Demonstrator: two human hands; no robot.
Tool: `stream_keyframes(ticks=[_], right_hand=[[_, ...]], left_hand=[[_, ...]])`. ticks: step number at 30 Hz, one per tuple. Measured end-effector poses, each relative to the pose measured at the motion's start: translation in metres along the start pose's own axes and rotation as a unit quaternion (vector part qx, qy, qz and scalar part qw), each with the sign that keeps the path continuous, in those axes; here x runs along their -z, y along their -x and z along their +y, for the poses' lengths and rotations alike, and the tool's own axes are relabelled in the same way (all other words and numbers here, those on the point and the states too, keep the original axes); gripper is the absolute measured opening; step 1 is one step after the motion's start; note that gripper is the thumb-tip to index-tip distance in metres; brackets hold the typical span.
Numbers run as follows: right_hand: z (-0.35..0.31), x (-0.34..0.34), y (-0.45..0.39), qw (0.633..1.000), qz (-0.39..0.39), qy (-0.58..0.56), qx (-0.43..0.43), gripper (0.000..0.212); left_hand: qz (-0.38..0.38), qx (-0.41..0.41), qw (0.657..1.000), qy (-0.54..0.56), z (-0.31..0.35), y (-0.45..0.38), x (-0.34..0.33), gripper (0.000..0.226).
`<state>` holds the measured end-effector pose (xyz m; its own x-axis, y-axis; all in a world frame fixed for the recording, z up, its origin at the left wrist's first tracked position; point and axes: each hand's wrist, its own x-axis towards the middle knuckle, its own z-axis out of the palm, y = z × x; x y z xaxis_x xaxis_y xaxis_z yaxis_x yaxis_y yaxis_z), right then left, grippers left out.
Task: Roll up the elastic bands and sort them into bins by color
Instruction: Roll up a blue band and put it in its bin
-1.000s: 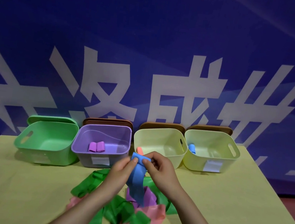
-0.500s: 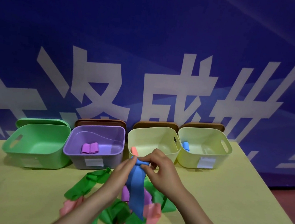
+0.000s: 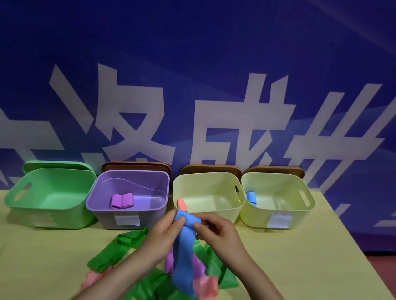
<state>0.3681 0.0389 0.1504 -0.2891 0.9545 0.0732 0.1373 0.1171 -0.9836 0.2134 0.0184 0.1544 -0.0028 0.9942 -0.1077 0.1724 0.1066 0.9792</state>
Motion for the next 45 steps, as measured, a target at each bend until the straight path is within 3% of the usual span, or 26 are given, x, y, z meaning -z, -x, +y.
stream_keyframes(ticks=[6,10,12,18,23,28,33,39,42,45], right_hand=[[0.008,0.007,-0.010,0.996,0.010,0.086,0.023,0.010],[0.009,0.009,-0.016,0.994,0.048,0.086,0.054,0.007],[0.010,0.009,-0.018,0.995,0.062,0.055,0.048,0.006],[0.017,0.007,-0.019,0.989,0.068,0.110,0.071,0.012],[0.020,0.002,-0.019,0.980,0.051,0.156,0.115,0.018],[0.015,0.001,-0.018,0.967,0.004,0.207,0.149,0.028],[0.011,0.009,-0.019,0.984,-0.049,0.138,0.098,0.032],[0.016,0.001,-0.011,0.998,-0.033,0.043,-0.018,0.023],[0.015,-0.002,-0.008,0.999,-0.028,0.026,-0.014,0.014],[0.014,0.000,-0.008,0.999,-0.008,0.030,-0.005,0.021]], left_hand=[[-0.027,0.019,0.999,-0.043,-0.004,-0.010,-0.001,0.015],[-0.001,0.094,0.981,0.170,-0.002,-0.013,-0.010,0.020],[-0.010,0.117,0.969,0.215,-0.001,-0.014,-0.012,0.023],[-0.010,0.100,0.984,0.149,-0.003,-0.013,-0.010,0.024],[0.027,0.136,0.976,0.168,-0.007,-0.012,-0.006,0.028],[0.048,0.121,0.979,0.155,-0.011,-0.010,-0.003,0.029],[0.045,0.111,0.979,0.165,-0.015,-0.009,0.000,0.023],[0.041,0.057,0.992,0.109,-0.010,-0.003,-0.002,0.016],[0.046,0.049,0.993,0.100,-0.009,0.001,-0.006,0.011],[0.045,0.088,0.986,0.132,-0.013,0.001,-0.008,0.011]])
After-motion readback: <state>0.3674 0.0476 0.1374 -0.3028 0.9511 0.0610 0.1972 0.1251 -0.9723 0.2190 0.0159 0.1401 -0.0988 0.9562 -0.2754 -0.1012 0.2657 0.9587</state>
